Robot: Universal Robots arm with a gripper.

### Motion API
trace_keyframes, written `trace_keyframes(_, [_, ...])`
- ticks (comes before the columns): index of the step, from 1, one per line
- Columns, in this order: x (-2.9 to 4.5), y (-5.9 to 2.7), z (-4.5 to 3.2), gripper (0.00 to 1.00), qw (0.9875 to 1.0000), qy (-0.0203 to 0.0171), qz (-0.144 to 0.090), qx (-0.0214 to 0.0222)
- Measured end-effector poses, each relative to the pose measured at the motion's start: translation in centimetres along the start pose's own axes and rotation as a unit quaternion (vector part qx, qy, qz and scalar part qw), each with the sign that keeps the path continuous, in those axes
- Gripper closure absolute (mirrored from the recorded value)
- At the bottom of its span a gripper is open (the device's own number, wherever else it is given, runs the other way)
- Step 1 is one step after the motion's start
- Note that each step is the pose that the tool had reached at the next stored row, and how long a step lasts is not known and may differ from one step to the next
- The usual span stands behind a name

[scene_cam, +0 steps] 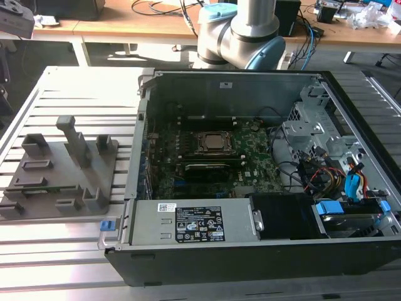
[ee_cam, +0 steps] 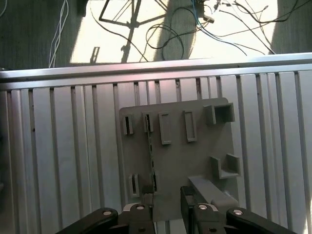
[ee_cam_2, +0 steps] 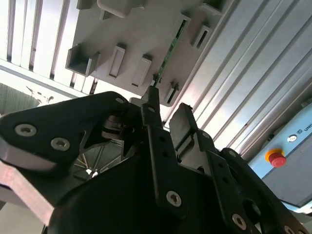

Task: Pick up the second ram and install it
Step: 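Pick up the second ram and move it above second insertion slot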

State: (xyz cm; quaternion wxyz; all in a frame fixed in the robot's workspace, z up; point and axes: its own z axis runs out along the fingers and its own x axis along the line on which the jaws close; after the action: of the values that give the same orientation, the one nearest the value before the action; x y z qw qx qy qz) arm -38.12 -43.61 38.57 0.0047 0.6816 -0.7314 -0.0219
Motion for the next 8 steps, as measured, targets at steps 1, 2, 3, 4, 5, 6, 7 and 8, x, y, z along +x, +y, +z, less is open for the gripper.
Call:
trace_keyframes(1, [0.0,0.0,0.0,0.64,1.0,0.0002,0.0,0.0])
trace_keyframes(2, [0.0,0.0,0.02,0.64,1.0,0.0002,0.0,0.0])
trace_keyframes(3, [0.0,-0.01,0.09,0.64,1.0,0.0001,0.0,0.0001])
trace_keyframes(4, [0.0,-0.01,0.24,0.64,1.0,0.0001,0.0,0.0001])
trace_keyframes(5, [0.01,-0.02,0.38,0.64,1.0,0.0002,0.0,0.0])
trace_keyframes(6, [0.02,-0.02,0.51,0.64,1.0,0.0002,0.0,0.0001])
trace_keyframes(7, [0.02,-0.02,0.73,0.64,1.0,0.0002,0.0,0.0])
trace_keyframes(8, [0.03,-0.03,0.88,0.64,1.0,0.0002,0.0,0.0001])
